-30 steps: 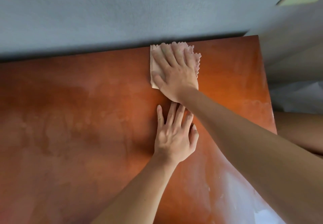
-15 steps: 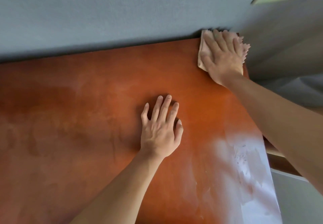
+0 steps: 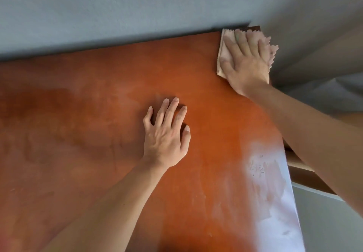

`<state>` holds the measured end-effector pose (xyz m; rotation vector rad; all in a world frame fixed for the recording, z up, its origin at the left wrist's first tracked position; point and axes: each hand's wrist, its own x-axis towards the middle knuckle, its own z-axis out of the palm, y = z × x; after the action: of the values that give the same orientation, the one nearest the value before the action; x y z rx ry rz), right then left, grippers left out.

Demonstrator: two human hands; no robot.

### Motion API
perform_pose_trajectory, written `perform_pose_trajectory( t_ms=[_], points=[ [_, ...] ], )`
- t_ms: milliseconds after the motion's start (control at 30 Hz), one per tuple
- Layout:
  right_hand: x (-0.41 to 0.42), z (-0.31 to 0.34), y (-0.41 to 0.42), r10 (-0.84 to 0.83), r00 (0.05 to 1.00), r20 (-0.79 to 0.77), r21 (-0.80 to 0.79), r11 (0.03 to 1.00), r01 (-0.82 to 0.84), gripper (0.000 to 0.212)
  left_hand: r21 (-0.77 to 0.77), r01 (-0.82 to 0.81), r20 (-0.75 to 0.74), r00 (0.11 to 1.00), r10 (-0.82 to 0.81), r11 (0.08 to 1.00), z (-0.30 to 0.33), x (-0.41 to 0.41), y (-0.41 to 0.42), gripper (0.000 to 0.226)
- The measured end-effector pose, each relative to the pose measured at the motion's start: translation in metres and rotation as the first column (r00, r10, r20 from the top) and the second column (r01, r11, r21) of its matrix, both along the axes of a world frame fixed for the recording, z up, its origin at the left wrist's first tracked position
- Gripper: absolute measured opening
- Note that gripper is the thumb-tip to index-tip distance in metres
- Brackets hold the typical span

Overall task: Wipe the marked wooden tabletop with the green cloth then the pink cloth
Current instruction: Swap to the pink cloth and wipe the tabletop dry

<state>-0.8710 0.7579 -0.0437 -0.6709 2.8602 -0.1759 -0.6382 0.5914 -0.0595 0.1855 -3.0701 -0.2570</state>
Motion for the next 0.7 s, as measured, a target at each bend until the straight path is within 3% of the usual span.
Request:
perform_pose_trajectory(
  t_ms=[333,700],
  points=[
    [0.178,-0.004,0.049,0.104,0.995,-0.001,-0.001,0.995,-0.104,0.066,0.032,-0.013,-0.098,0.995,0.016,0.999,0.002,0.0,0.003,0.048],
    [0.142,-0.005,0.034,0.145,0.989,0.007,0.033,0.989,-0.145,0.067,0.058,-0.013,-0.092,0.996,0.018,0.998,-0.004,0.003,0.001,0.049]
  ],
)
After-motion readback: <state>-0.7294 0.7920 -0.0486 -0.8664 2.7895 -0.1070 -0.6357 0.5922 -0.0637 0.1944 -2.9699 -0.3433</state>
